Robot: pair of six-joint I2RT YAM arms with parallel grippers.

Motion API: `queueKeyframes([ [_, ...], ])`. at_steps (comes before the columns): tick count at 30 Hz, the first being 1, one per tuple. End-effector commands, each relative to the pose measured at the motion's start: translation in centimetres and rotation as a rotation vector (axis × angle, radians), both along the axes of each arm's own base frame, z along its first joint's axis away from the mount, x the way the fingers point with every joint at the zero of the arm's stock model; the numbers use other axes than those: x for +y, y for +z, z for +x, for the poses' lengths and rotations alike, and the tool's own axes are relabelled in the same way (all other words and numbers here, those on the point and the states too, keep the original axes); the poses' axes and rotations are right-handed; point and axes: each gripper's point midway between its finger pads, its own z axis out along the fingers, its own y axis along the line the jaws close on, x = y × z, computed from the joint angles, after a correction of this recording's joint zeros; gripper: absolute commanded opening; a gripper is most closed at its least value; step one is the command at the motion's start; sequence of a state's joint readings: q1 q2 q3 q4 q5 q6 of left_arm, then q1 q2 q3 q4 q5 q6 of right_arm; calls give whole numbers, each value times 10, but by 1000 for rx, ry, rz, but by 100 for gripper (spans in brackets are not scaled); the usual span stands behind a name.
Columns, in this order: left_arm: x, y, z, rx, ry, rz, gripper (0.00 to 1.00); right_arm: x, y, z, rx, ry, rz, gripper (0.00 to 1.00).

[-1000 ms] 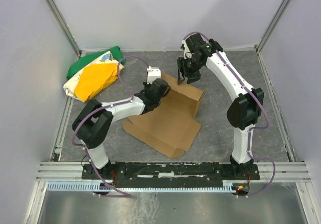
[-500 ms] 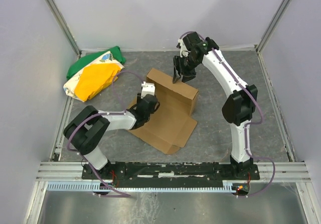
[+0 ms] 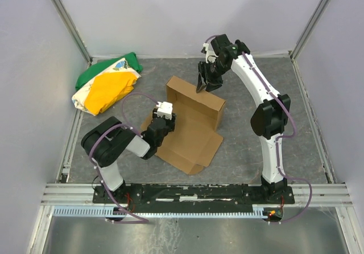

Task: Fold the paper box

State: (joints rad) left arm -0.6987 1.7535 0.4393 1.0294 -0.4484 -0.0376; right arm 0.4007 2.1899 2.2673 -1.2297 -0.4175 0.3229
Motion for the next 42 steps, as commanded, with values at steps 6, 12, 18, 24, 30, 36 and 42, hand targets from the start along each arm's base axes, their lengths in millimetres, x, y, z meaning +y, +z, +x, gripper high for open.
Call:
queueKeyframes([
  [6, -7, 54, 43, -79, 27, -181, 63, 3, -3, 3, -9, 45, 10, 55],
  [12, -18, 67, 70, -63, 7, -224, 63, 9, 1, 5, -12, 48, 48, 54],
  [18, -24, 52, 81, -30, -1, -277, 62, 14, 2, 6, -13, 55, 70, 54],
  [24, -31, 43, 95, 30, 37, -295, 60, 16, 5, 8, -18, 52, 84, 53],
  [30, -16, 28, 110, 105, 192, -239, 41, 19, 7, 9, -18, 47, 99, 53],
  [36, -14, 23, 115, 134, 219, -208, 3, 19, 7, 10, -11, 41, 104, 52],
  [42, -17, 33, 114, 134, 183, -195, 14, 19, 7, 10, -11, 36, 101, 52],
])
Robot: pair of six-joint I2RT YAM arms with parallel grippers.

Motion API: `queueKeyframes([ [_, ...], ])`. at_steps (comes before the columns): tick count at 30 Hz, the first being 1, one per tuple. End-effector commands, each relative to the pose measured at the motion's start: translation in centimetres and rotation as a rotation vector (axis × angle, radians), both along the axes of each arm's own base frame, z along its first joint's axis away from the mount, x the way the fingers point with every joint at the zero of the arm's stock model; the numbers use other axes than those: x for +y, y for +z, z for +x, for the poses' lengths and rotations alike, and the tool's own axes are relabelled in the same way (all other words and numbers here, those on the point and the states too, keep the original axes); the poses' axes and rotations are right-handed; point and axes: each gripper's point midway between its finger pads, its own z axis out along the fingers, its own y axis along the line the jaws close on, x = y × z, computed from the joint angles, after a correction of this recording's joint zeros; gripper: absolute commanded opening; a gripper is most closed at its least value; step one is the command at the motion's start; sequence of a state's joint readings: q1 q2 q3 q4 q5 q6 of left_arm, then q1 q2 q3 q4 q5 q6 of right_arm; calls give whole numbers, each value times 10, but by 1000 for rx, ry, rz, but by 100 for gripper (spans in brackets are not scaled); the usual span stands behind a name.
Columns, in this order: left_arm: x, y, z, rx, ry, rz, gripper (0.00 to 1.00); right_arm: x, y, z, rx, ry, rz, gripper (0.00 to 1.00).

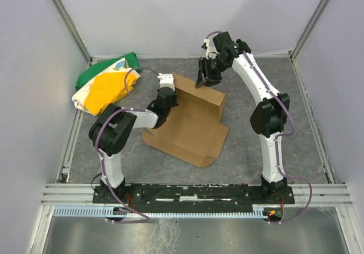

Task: Fold the paper box

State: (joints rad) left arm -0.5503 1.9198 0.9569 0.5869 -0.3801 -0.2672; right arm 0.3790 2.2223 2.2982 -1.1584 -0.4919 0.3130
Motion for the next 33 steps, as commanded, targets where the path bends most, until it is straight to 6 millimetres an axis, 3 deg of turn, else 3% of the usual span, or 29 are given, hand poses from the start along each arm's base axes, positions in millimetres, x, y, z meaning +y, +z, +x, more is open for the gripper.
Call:
queueKeyframes([
  [1, 1, 13, 6, 14, 26, -12, 18, 10, 3, -11, 34, 18, 12, 52],
  [4, 1, 15, 4, 40, 4, 10, 34, 6, 5, -8, 18, 1, -1, 54],
  [11, 14, 30, -8, 37, 11, 20, 51, -3, 16, 2, -28, -51, -7, 55],
  [16, 24, 61, -19, 25, 40, -14, 58, -11, 35, 12, -105, -99, -15, 55],
  [24, 46, 100, -50, 161, 88, -70, 59, -37, 89, 24, -370, -127, -85, 57],
  [27, 57, 116, -65, 213, 93, -113, 59, -47, 96, 18, -415, -82, -161, 58],
  [30, 67, 133, -84, 267, 106, -175, 59, -47, 104, 0, -490, -4, -225, 58],
  [33, 73, 146, -100, 331, 115, -216, 59, -25, 100, -31, -641, 151, -350, 59],
])
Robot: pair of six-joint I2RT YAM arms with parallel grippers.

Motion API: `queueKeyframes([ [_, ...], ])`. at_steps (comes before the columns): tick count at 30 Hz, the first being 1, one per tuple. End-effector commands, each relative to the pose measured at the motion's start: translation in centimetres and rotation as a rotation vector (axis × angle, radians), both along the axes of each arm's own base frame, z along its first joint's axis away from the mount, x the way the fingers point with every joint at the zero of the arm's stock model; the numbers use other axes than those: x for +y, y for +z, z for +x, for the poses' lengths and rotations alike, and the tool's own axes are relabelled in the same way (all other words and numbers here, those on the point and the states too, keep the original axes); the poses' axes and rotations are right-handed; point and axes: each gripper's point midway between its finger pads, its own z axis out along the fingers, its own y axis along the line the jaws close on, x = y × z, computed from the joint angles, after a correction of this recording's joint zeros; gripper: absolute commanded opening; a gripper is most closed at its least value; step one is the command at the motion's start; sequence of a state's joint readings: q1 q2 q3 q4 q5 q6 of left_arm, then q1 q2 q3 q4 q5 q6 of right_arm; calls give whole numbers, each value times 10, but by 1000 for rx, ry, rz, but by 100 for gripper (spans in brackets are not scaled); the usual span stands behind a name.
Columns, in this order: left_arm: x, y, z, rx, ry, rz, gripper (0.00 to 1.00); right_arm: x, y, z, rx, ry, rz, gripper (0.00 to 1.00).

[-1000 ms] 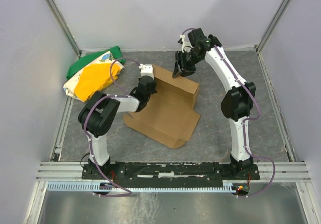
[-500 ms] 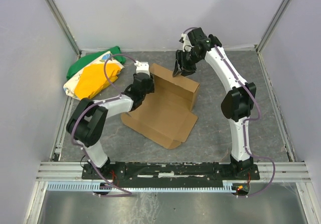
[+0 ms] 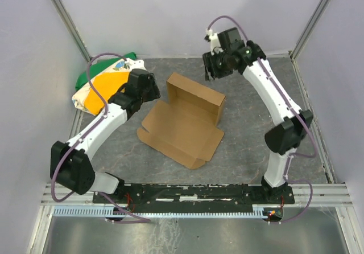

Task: Fold the paper box

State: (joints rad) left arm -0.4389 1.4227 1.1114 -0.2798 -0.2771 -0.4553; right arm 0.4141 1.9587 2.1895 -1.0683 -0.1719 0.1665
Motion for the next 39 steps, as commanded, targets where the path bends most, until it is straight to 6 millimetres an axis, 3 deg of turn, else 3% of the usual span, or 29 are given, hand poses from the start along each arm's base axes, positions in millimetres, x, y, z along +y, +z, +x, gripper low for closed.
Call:
queueKeyframes([
  [1, 4, 32, -34, 112, 16, -118, 59, 23, 17, -42, -259, 209, -254, 60],
  [5, 3, 44, -53, 145, -28, -147, 57, 36, -6, -57, -320, 279, -432, 61],
  [8, 10, 55, -66, 109, -25, -154, 57, 39, -6, -58, -388, 253, -481, 63],
  [13, 27, 67, -79, 44, 18, -139, 57, 33, -18, -41, -415, 200, -625, 66],
  [18, 37, 74, -86, 19, 25, -106, 58, 48, -27, -27, -498, 213, -729, 67],
  [24, 45, 85, -90, 2, 44, -88, 58, 71, -17, -36, -526, 244, -696, 67],
  [30, 48, 91, -92, -18, 61, -100, 58, 81, -6, -46, -559, 257, -708, 67],
  [39, 49, 89, -96, -11, 61, -101, 58, 87, -32, -35, -516, 231, -774, 68],
])
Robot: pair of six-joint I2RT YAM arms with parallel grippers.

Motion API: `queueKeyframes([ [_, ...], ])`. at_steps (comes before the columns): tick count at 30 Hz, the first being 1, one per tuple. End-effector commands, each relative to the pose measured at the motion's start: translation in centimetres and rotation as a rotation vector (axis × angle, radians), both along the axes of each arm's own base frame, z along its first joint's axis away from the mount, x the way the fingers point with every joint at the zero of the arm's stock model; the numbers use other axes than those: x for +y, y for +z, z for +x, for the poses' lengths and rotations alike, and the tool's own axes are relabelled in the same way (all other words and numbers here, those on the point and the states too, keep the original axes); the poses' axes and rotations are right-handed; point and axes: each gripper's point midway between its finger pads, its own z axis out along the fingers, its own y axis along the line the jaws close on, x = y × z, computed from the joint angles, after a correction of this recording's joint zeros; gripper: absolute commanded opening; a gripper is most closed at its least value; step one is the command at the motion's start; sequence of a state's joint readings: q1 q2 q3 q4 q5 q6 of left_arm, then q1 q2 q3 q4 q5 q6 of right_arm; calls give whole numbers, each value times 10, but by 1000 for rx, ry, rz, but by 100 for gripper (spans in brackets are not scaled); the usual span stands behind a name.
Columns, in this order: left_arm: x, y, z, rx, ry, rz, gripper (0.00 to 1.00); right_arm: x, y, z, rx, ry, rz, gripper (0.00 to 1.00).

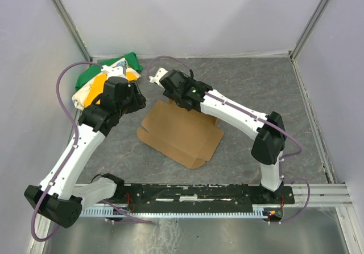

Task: Fold the paper box

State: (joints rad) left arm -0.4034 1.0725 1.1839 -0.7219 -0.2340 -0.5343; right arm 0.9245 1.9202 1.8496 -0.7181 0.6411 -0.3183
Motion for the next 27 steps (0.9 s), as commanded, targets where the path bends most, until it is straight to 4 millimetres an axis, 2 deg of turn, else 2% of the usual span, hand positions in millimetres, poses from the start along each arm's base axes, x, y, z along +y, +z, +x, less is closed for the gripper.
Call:
queueKeyframes([
  [1, 5, 19, -3, -50, 22, -20, 58, 4, -2, 8, -10, -36, 8, 68],
  [8, 13, 25, -12, -71, 38, -15, 58, 16, 2, -6, 41, 14, 57, 67],
  [13, 13, 18, -16, -55, 40, -25, 58, 9, -12, -5, 46, -4, -10, 68],
  [18, 10, 14, -19, -39, 30, -33, 58, 6, -19, 4, -1, -51, -59, 70],
  [27, 11, 16, -22, -37, 31, -38, 58, 3, -28, 37, -218, -177, -204, 71],
])
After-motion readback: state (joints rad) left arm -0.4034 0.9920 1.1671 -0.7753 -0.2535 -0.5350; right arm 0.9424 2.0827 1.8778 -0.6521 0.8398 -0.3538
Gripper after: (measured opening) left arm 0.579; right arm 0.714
